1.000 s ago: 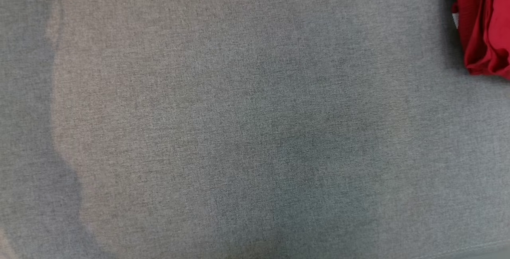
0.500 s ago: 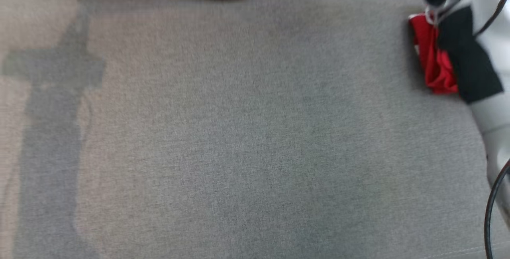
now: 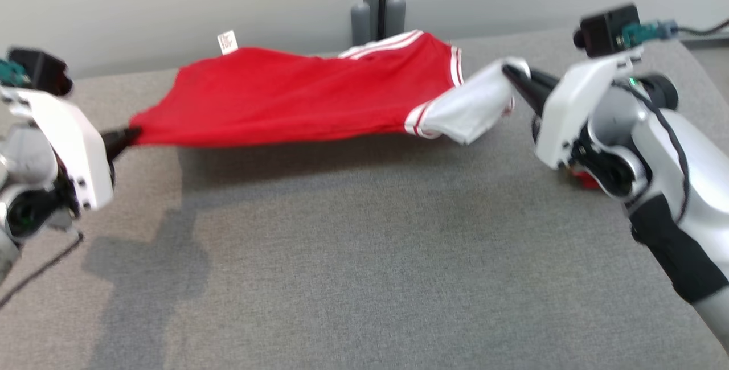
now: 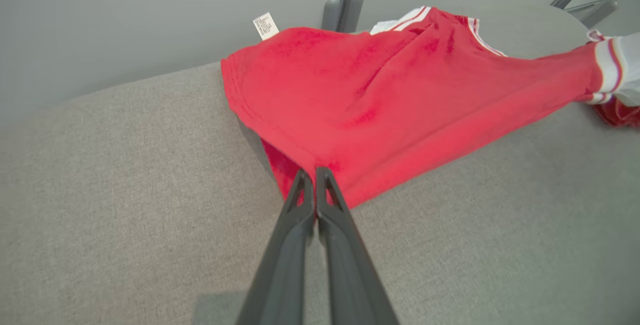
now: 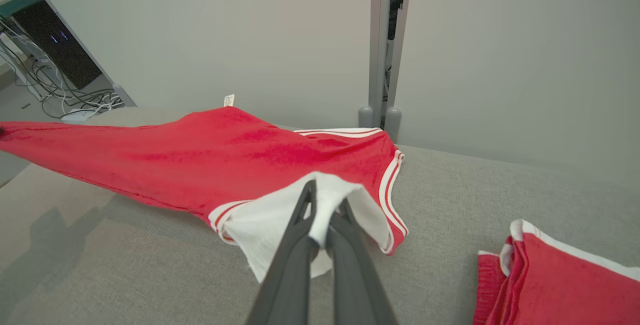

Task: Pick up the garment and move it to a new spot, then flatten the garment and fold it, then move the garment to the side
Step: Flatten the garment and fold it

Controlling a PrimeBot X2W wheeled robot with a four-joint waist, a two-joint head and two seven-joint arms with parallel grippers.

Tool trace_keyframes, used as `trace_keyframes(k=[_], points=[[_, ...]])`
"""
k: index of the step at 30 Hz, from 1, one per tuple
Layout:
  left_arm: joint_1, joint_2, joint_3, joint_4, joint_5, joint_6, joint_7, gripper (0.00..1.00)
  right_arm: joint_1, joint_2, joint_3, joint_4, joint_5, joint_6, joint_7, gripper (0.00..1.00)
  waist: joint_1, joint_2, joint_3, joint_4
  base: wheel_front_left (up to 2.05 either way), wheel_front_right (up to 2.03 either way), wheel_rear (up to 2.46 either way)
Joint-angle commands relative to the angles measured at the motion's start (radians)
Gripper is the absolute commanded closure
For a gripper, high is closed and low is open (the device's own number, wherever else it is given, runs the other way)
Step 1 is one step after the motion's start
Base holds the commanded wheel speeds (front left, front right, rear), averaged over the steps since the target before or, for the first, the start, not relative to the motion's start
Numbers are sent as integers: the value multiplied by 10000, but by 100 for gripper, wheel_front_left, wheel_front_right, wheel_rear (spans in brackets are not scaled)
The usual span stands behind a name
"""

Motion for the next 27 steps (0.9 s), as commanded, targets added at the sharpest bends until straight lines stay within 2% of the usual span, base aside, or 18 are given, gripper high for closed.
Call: trace_keyframes(k=[1,6,9,13,19,27], points=[[165,55,-38,-35,-80,-1,25,100,145,-113,3,-108,74,-2,72,100,0,0,-312,89,0,0,0],[1058,489,-260,-1402,-372,246,343,100,1707,-1393,308,-1995,507,-2,1142,100,0,0,-691,257,0,0,0],[1633,859,-400,-2300,-626,527,541,100,2689,-2003,69,-3081,618,0,1768,100,0,0,-828,322,0,0,0],[2380,1399,-582,-3512,-888,935,722,100,4062,-2539,-729,-4403,558,-2,2620,100,0,0,-930,374,0,0,0],[3252,2220,-925,-5253,-1158,1455,1029,100,6271,-2686,-2386,-6327,-30,0,4164,100,0,0,-948,510,0,0,0],[3680,2752,-1057,-6459,-1337,1901,1228,100,8514,-1716,-4288,-8939,-1148,0,6276,100,0,0,-885,638,0,0,0]])
